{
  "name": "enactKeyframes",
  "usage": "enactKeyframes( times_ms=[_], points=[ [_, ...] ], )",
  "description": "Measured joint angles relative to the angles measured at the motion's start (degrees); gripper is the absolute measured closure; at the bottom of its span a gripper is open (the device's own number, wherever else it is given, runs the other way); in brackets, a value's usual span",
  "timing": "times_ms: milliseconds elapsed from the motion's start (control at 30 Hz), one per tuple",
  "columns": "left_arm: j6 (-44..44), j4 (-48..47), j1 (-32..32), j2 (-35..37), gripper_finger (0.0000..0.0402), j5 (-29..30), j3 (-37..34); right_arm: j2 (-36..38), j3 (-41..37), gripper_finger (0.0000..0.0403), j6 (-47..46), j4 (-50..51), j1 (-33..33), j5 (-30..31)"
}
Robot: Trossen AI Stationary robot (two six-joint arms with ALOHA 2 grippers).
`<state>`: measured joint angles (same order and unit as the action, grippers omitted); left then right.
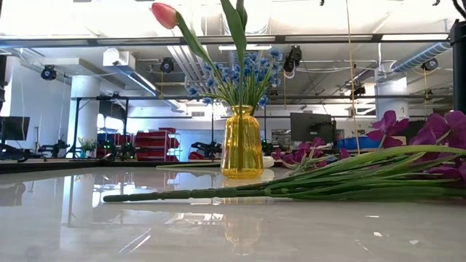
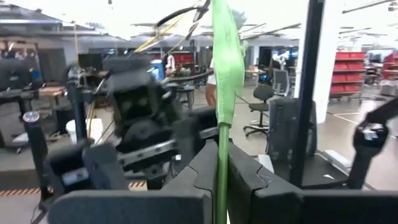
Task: Sort flowers into vase by color
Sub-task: Put the bottom white flower into the yellow vase
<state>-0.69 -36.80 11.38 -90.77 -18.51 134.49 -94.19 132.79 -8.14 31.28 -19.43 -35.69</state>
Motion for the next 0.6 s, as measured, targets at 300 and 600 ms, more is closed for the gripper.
enactKeyframes(
  times_ms=[300,600],
  points=[
    [0.2,0.0,0.0,-1.4,0.0401,2.7,-0.1,-2.8,0.0,0.0179,1.8,-17.9,4.5,5.8],
    [1.2,-0.8,0.0,-1.8,0.0401,8.5,-0.1,-3.4,0.1,0.0179,0.8,-22.1,4.6,7.4]
  ],
)
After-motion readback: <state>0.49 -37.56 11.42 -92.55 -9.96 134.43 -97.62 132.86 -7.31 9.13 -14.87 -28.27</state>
